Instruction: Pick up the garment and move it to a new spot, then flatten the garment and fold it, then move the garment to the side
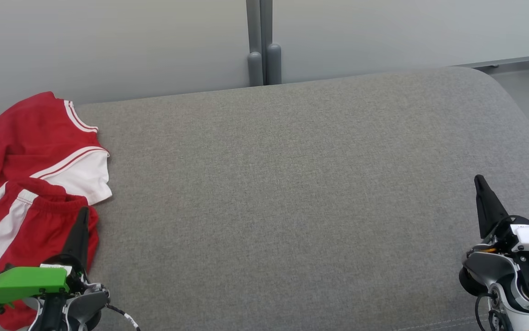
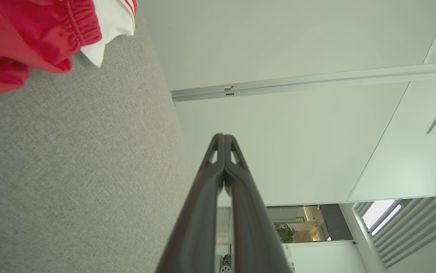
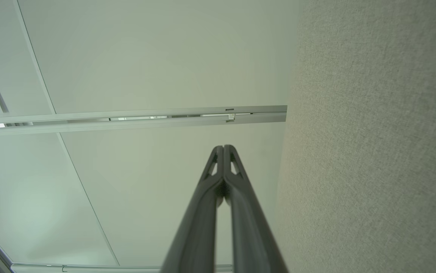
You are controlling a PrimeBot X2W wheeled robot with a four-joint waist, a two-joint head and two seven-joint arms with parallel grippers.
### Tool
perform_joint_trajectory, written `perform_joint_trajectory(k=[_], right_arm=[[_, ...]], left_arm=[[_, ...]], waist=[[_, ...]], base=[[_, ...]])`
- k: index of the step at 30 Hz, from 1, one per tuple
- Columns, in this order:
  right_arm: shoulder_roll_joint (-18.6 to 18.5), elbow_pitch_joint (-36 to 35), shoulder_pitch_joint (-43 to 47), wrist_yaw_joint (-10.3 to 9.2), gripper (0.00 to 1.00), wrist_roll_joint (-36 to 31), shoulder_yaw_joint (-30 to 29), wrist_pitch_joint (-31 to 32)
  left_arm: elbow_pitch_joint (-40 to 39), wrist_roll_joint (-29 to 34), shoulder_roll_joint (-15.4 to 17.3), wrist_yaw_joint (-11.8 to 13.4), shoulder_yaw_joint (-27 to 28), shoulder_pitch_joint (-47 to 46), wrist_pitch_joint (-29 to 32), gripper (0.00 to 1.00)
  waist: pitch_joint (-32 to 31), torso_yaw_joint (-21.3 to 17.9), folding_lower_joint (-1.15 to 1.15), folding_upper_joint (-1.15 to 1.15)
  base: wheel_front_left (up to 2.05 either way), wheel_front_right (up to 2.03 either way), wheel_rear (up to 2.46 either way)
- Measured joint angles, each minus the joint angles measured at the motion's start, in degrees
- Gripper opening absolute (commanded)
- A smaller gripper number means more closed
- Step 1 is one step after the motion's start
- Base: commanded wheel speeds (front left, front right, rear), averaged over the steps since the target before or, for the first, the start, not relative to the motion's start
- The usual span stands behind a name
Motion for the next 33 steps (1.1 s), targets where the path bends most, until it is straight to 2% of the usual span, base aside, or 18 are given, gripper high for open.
perform_joint_trajectory(k=[4,5,12,22,29,33], right_arm=[[0.00,0.00,0.00,0.00,0.00,0.00,0.00,0.00],[0.00,0.00,0.00,0.00,1.00,0.00,0.00,0.00],[1.76,3.88,3.28,-0.36,1.00,-0.03,0.52,-0.14],[1.78,3.72,3.47,-0.34,1.00,-1.54,2.66,-1.96],[1.54,2.52,3.26,-0.35,1.00,-7.67,3.27,-3.49],[-0.20,0.98,2.40,-0.83,1.00,-12.00,4.30,-4.30]], left_arm=[[0.00,0.00,0.00,0.00,0.00,0.00,0.00,0.00],[0.00,0.00,0.00,0.00,0.00,0.00,0.00,1.00],[3.94,0.02,-1.44,0.03,-0.22,3.60,-0.02,1.00],[3.25,0.85,-1.43,0.03,-1.66,3.78,-2.10,1.00],[1.54,6.56,-1.26,0.52,-1.92,3.78,-3.66,1.00],[-0.24,11.41,-0.78,0.74,-1.71,3.70,-4.47,1.00]], waist=[[0.00,0.00,0.00,0.00],[0.00,0.00,0.00,0.00],[0.00,0.00,0.00,0.00],[-0.02,0.04,0.00,0.00],[-0.06,0.03,0.00,0.00],[-0.06,0.03,0.00,0.00]], base=[[0.00,0.00,0.00],[0.00,0.00,0.00],[0.00,0.00,0.00],[0.00,0.00,0.00],[0.00,0.00,0.00],[0.00,0.00,0.00]])
